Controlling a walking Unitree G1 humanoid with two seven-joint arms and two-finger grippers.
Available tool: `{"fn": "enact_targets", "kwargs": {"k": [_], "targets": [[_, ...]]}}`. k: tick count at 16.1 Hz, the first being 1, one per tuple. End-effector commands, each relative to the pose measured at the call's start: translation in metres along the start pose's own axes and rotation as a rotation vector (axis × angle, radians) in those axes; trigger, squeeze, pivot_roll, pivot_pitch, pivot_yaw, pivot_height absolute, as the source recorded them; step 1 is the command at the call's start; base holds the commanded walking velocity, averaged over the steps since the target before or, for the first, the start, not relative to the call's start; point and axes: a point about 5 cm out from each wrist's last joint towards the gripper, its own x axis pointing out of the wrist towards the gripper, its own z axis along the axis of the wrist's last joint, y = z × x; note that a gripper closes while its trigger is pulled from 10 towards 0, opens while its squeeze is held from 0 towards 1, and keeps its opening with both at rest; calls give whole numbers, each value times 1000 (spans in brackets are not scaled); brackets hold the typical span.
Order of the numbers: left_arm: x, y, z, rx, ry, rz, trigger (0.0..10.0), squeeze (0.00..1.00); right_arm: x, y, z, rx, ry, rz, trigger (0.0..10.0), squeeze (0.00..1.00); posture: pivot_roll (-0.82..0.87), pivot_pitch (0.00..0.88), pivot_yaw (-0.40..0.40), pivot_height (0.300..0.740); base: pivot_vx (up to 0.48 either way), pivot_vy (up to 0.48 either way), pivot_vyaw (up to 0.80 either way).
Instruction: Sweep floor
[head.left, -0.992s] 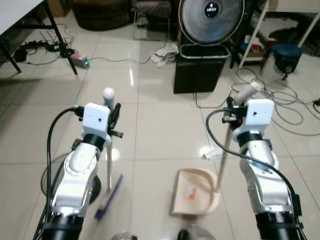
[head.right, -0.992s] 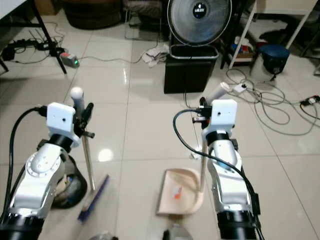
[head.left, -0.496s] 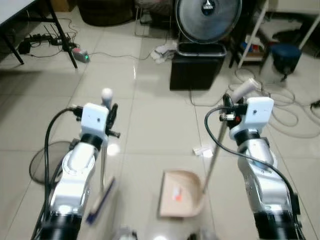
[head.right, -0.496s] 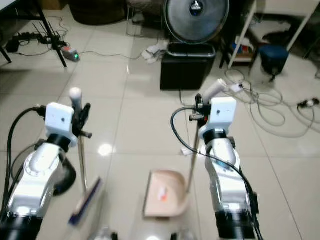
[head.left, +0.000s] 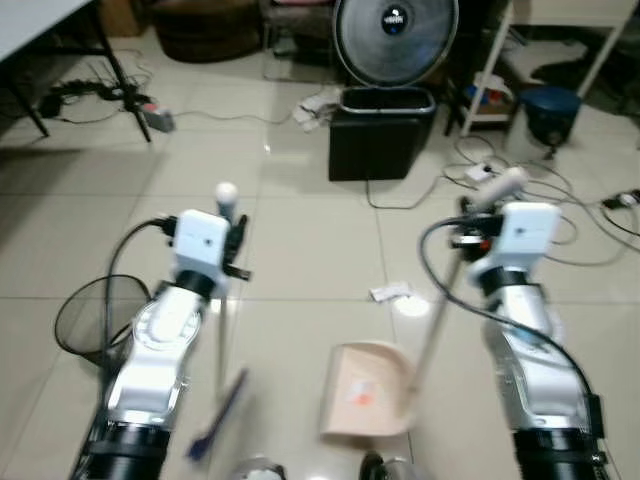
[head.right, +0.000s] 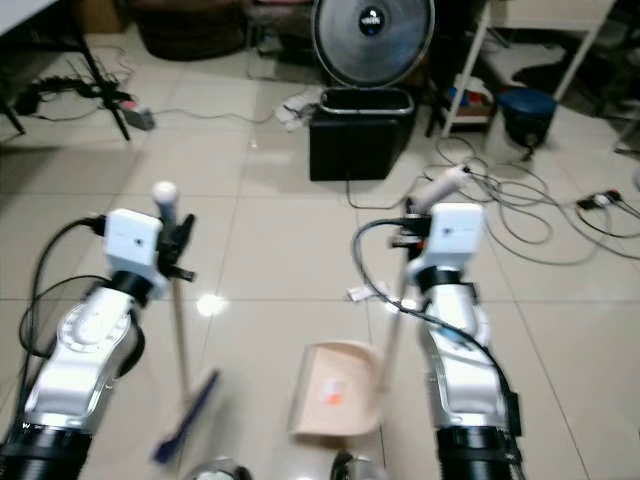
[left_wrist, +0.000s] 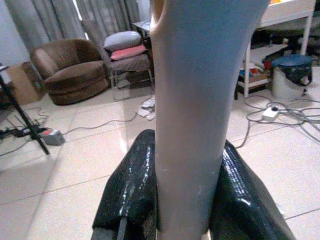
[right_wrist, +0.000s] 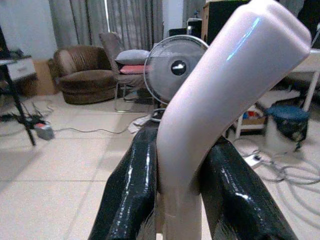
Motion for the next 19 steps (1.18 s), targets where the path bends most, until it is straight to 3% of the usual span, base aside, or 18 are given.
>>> {"fn": "enact_targets", "kwargs": {"k": [1,7,19], "targets": [[3,-4,10,3,-62,-25,10000,0,1,-7,7,10,-24,-28,10000,0,0,113,27,740,240,0,-800],[3,-4,12,4,-75,-44,10000,0,0,-7,8,7,-33,-35,10000,0,1,113,28,740,383,0,-786],[7,1,11,26,-83,-10,10000,0,0,-8,8,-4,-44,-41,10000,0,0,97,33,740,433,0,0]]}}
